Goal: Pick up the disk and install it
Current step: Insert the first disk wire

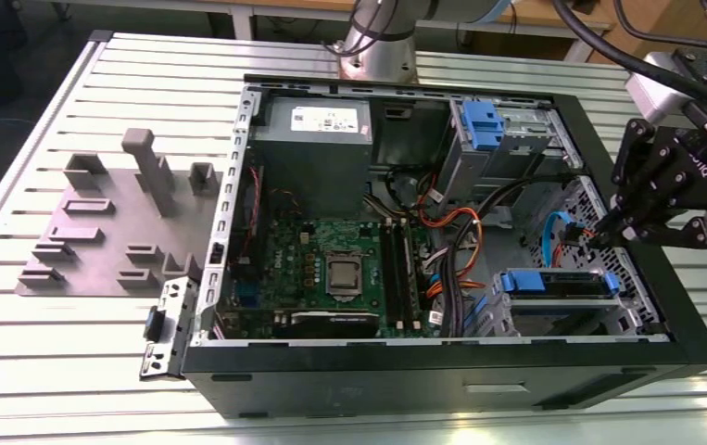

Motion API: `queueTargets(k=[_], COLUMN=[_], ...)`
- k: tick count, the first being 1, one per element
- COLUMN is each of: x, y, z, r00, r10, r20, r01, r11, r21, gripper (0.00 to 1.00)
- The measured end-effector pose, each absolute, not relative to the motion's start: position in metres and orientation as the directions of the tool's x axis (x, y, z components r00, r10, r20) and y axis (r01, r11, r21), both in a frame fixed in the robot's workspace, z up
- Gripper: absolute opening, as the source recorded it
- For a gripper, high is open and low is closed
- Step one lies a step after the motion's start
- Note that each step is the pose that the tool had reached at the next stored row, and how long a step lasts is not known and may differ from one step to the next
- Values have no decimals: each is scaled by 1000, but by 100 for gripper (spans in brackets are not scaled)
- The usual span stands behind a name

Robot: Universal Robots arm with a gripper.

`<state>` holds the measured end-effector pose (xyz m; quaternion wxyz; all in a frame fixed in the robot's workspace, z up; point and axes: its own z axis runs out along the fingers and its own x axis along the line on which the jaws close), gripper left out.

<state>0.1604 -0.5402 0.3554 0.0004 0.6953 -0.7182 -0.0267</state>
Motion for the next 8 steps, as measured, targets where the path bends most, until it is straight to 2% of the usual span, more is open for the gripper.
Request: queueTargets(k=[1,8], x=[160,161], y=[-540,-540], z=[355,353], r00=[-33,-48], r10=[-999,-998], r20=[-37,-39], r01=[-999,-998], r11=[32,46], r21=[39,46], gripper=[24,24])
